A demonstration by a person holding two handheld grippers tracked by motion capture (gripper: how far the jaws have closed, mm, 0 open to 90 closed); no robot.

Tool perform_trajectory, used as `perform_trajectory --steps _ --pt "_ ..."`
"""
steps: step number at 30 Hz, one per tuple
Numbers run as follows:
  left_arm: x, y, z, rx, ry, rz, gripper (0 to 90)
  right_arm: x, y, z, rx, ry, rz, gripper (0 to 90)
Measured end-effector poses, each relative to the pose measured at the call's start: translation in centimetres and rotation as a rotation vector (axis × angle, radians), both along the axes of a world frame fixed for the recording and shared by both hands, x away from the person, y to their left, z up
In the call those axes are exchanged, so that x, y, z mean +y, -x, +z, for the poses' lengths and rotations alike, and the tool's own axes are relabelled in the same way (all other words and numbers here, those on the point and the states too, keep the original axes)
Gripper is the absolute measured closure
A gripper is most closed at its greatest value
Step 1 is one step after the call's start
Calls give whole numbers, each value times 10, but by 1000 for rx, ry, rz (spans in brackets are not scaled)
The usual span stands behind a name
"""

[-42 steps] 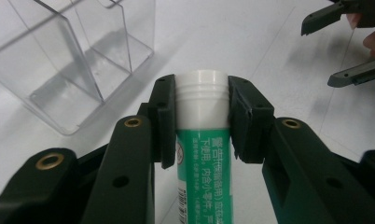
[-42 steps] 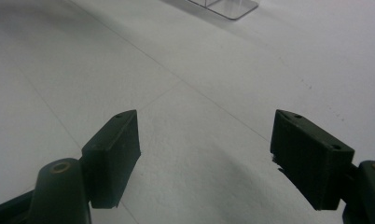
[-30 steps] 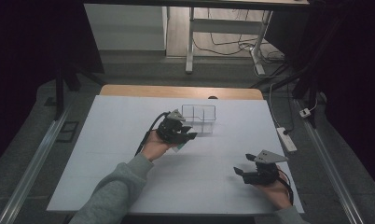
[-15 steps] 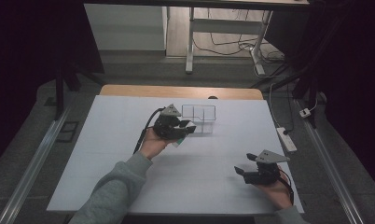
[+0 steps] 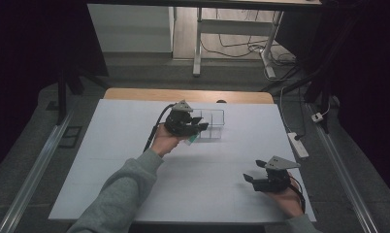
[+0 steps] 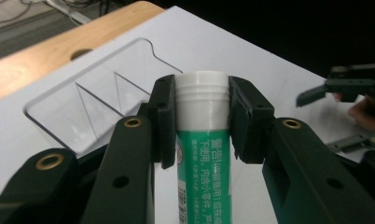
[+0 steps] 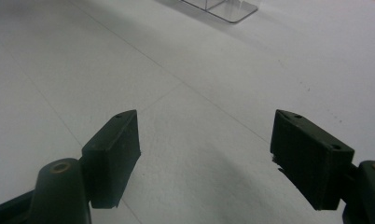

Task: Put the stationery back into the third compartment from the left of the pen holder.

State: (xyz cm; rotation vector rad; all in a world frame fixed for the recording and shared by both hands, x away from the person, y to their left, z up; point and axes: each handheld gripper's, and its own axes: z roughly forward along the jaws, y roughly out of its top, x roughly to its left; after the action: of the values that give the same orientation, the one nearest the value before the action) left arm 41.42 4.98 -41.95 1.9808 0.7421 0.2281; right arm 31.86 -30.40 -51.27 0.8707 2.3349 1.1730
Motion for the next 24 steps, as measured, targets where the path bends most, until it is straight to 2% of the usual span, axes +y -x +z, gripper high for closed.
perform_trajectory --steps 6,11,18,24 --pt "-8 -15 10 -33 -7 8 640 0 0 0 4 1 3 233" --pt "-12 -29 15 -26 8 18 640 0 -1 -1 2 0 5 233" --pt "-23 -46 25 -56 -10 25 640 0 -1 -1 10 -2 6 233" --pt "-31 -54 27 -61 -5 18 640 1 -1 -1 8 1 7 233"
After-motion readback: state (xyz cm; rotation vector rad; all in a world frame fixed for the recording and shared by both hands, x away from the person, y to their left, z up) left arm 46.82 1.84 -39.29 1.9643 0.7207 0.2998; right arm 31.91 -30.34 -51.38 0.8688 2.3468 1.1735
